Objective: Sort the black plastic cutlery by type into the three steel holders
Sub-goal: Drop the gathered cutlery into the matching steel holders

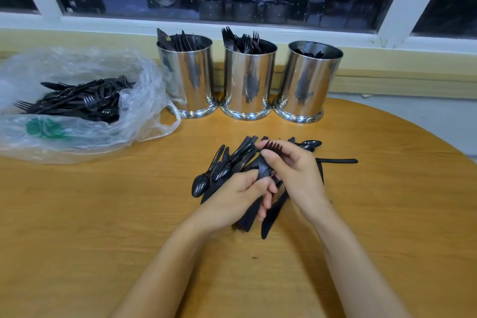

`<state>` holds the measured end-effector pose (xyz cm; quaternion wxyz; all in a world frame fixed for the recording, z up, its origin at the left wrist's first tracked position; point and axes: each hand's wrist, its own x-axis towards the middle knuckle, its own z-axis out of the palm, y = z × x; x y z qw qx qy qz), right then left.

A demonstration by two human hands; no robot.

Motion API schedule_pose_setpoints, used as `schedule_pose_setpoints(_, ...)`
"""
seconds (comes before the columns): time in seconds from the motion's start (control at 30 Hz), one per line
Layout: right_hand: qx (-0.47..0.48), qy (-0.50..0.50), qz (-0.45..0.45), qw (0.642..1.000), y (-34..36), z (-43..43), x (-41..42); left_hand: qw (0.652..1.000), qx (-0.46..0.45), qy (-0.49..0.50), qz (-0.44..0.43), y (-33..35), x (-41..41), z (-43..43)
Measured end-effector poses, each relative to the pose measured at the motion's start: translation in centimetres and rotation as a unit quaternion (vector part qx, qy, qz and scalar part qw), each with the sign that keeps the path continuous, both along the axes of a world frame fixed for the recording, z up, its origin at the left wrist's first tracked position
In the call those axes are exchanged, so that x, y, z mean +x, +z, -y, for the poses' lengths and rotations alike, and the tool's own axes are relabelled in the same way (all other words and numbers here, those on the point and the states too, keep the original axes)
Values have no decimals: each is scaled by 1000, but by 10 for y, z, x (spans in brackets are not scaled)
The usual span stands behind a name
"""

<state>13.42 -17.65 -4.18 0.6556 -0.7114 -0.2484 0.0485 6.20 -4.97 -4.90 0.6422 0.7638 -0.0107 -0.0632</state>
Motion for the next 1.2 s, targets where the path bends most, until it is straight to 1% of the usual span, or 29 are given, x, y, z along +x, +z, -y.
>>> schedule_pose_setpoints(0.1, 13, 11, 19, 1000, 3, 3, 0, 1000, -2, -16, 4, 1, 0, -2)
schedule_pose_setpoints(0.17, 32, 14, 19, 999, 3, 2, -1, 999, -17, -33, 7, 0, -1, -2)
schedule_pose_setpoints(0.2, 41, 17, 18, 999, 3, 1, -1, 999, -33, -26, 7, 0, -1, -2)
schedule_pose_setpoints(0.27, 45, 13, 20, 999, 1, 1, 1, 996, -81, 31, 1, 0, 1, -6)
schedule_pose_setpoints(0.33, 28, -8, 23, 999, -3, 2, 7, 983, -140, 119, -2, 1, 3, -16)
schedule_pose_setpoints(0.37, 1, -26, 30, 999, -5, 1, 11, 970, -177, 165, -2, 2, 5, -22)
schedule_pose_setpoints(0.43, -105, -59, 73, 990, -10, -3, 21, 938, -247, 242, 4, 2, 6, -35)
schedule_pose_setpoints(0.5, -210, -59, 140, 966, -11, -13, 32, 919, -266, 291, 14, 2, 6, -45)
schedule_pose_setpoints(0.57, -279, -18, 199, 939, -8, -27, 41, 910, -264, 319, 27, 1, 6, -50)
schedule_pose_setpoints(0.6, -314, 8, 228, 922, -7, -34, 45, 906, -262, 330, 33, 0, 6, -52)
schedule_pose_setpoints(0.67, -396, 61, 274, 875, -6, -46, 53, 898, -264, 349, 39, 0, 5, -56)
schedule_pose_setpoints(0.73, -455, 102, 294, 834, -6, -55, 57, 887, -280, 365, 44, 1, 5, -58)
schedule_pose_setpoints(0.8, -478, 118, 304, 815, -8, -61, 59, 874, -303, 378, 43, 2, 6, -60)
schedule_pose_setpoints(0.87, -479, 107, 322, 810, -10, -63, 60, 864, -323, 384, 40, 4, 7, -61)
schedule_pose_setpoints(0.93, -470, 96, 347, 806, -12, -62, 61, 862, -327, 385, 40, 4, 8, -61)
schedule_pose_setpoints(1.0, -447, 79, 369, 811, -13, -58, 62, 865, -316, 387, 41, 4, 7, -61)
schedule_pose_setpoints(1.03, -419, 59, 371, 827, -12, -56, 62, 867, -313, 386, 42, 3, 7, -61)
schedule_pose_setpoints(1.07, -375, 32, 359, 854, -9, -55, 62, 867, -313, 385, 44, 3, 7, -61)
schedule_pose_setpoints(1.1, -321, 3, 330, 887, -6, -54, 60, 868, -315, 381, 47, 3, 7, -61)
schedule_pose_setpoints(1.13, -262, -21, 282, 923, 0, -53, 57, 871, -314, 375, 48, 2, 8, -60)
schedule_pose_setpoints(1.17, -202, -29, 216, 955, 6, -53, 52, 876, -306, 369, 47, 1, 9, -59)
schedule_pose_setpoints(1.2, -142, -16, 136, 980, 13, -53, 46, 884, -292, 362, 45, 1, 9, -57)
